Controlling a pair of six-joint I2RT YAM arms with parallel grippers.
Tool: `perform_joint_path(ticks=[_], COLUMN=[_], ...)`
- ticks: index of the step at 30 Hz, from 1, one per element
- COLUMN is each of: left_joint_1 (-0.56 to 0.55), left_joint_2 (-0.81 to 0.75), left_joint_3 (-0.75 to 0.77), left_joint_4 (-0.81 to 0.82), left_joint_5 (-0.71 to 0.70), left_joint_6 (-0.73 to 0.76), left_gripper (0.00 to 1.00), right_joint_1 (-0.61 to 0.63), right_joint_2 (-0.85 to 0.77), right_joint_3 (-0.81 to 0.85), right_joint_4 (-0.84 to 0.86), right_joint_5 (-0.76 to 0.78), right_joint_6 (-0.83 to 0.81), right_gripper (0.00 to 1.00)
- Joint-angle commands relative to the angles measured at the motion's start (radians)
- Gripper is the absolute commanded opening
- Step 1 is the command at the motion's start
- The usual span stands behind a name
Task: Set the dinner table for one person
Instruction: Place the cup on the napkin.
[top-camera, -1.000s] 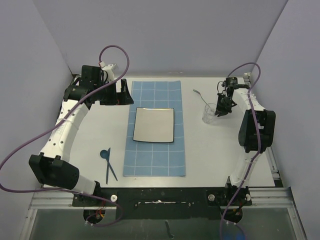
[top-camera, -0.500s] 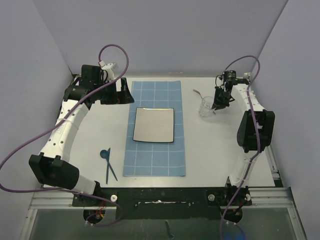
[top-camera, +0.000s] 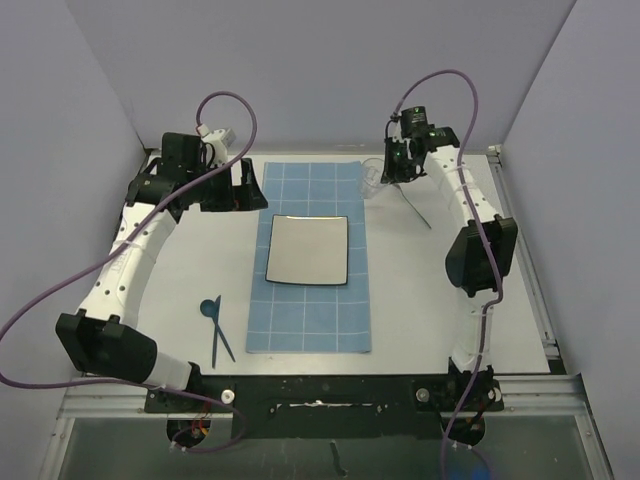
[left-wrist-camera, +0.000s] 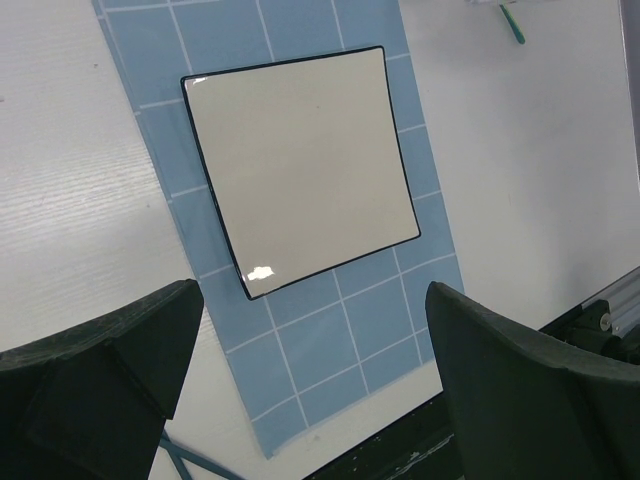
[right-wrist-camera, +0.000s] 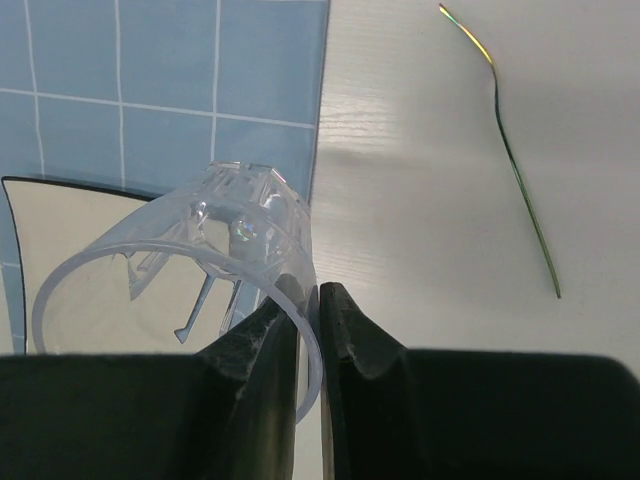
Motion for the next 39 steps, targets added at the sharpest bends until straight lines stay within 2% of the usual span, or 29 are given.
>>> perform_joint_path(ticks=[1, 8, 39], left_joint_1=[0.003, 0.002, 0.004], left_joint_2=[-0.081, -0.086, -0.058], left_joint_3=[0.007, 0.000, -0.022], left_joint_4=[0.029, 0.030, 0.043], left_joint_5=[0.022, 0.021, 0.023], left_joint_6=[0.003, 0.001, 0.010], left_gripper=[0.95, 0.95, 0.95], right_joint_1=[0.020, 0.037, 0.076], right_joint_2=[0.091, 0.245, 0.415], right_joint_3=[0.111, 0.291, 0.303], right_joint_4=[-0.021, -0.044, 0.136], right_joint_5=[0.036, 0.042, -0.045], right_joint_6=[0.017, 0.004, 0.043], right_gripper=[0.00, 0.00, 0.00])
